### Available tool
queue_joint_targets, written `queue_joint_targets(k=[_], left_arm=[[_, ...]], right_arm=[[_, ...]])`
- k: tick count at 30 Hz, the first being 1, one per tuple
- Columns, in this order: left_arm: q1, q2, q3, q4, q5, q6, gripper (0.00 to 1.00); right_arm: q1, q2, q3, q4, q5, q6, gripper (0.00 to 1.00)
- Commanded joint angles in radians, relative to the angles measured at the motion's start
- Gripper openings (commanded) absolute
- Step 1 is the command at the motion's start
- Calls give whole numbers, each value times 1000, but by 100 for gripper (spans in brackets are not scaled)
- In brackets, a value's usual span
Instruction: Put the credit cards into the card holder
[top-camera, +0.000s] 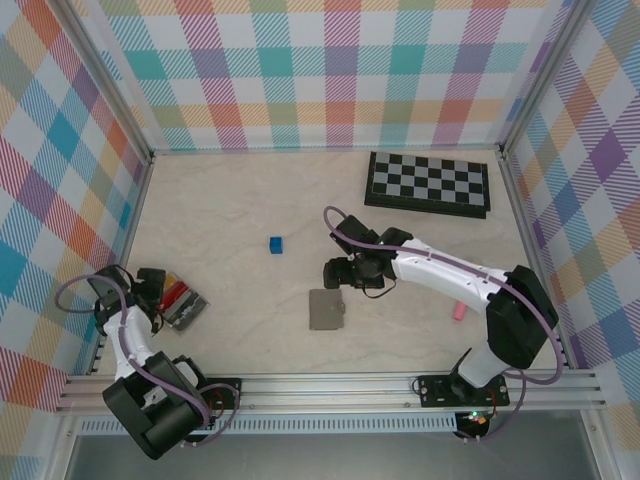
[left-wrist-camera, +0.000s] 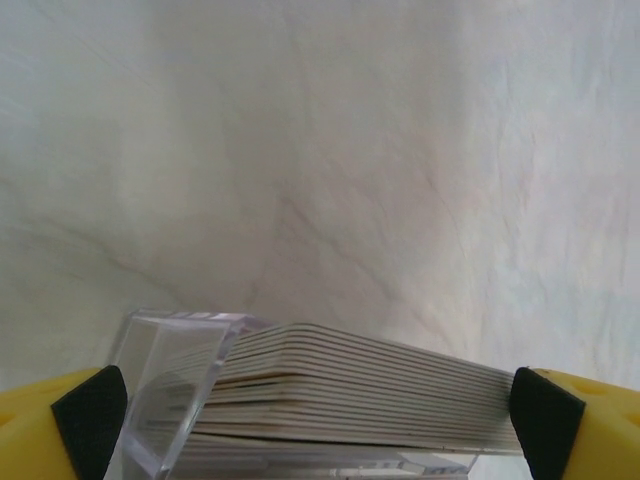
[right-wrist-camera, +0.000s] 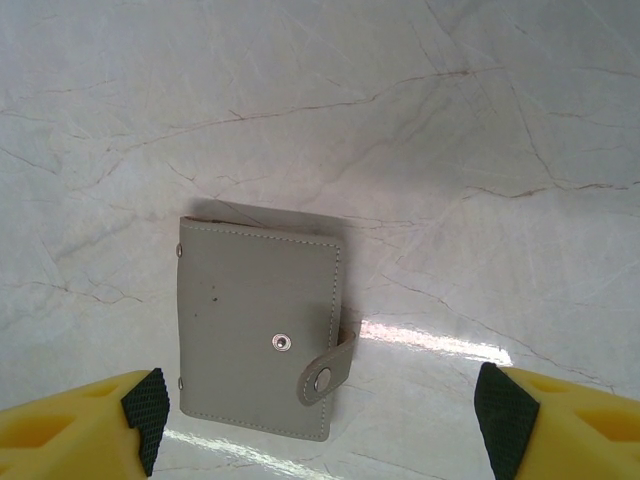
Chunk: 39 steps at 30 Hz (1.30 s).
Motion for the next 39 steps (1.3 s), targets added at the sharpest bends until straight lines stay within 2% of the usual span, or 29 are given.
queue_joint_targets(k=[1, 12, 21, 28, 39], left_arm=[[-97, 34, -21, 46, 103, 17, 100], [-443, 168, 26, 186, 93, -35, 100], [-736, 253, 80, 257, 10, -171, 100], [-895, 327, 127, 323, -26, -247, 100], [-1056, 459, 233, 391, -53, -316, 100]], right_arm=[[1, 12, 14, 15, -18, 15, 83], [0, 45, -2, 56, -33, 34, 83], [-5, 100, -1, 133, -142, 60, 82], [-19, 150, 5, 236, -267, 68, 79], [-108, 251, 16, 440, -467, 118, 75]])
